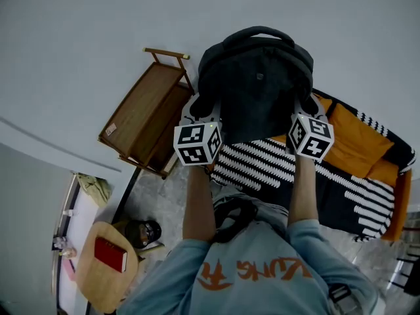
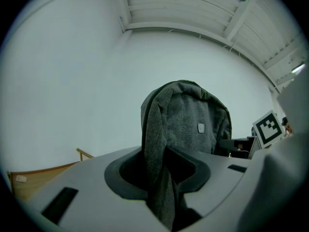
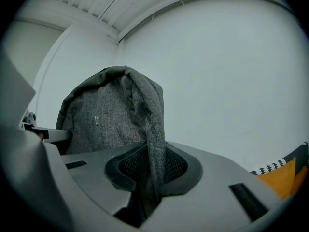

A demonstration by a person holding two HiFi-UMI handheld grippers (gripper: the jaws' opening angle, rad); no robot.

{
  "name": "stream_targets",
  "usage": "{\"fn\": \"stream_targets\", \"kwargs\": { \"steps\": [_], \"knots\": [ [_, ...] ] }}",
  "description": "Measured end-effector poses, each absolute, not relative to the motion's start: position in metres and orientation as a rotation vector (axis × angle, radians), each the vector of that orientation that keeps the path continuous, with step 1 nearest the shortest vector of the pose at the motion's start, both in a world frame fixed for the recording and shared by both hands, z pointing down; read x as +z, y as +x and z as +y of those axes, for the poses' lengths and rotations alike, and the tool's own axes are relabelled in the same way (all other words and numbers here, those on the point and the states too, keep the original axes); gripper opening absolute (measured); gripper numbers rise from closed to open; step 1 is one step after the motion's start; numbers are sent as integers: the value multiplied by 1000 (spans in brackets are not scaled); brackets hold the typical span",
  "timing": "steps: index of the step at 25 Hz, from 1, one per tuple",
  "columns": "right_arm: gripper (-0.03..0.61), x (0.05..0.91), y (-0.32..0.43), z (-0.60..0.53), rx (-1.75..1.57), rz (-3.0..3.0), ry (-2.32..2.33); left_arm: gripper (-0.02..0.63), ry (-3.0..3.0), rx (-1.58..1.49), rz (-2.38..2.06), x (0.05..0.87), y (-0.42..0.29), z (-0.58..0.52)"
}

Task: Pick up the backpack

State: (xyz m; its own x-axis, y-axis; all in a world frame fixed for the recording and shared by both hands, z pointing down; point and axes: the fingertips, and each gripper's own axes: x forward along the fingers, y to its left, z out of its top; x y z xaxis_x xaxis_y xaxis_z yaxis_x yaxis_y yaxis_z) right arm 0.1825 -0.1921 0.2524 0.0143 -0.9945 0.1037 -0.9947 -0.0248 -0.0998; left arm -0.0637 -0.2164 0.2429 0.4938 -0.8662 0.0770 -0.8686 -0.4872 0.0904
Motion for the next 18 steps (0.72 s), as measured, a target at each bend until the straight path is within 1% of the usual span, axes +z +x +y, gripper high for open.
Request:
{"fn": "stream_targets", "kwargs": {
  "steps": [18],
  "knots": [
    [64, 254, 183, -193, 192, -2211, 2187, 133, 2574, 29, -1573, 246, -64, -216]
  ]
}}
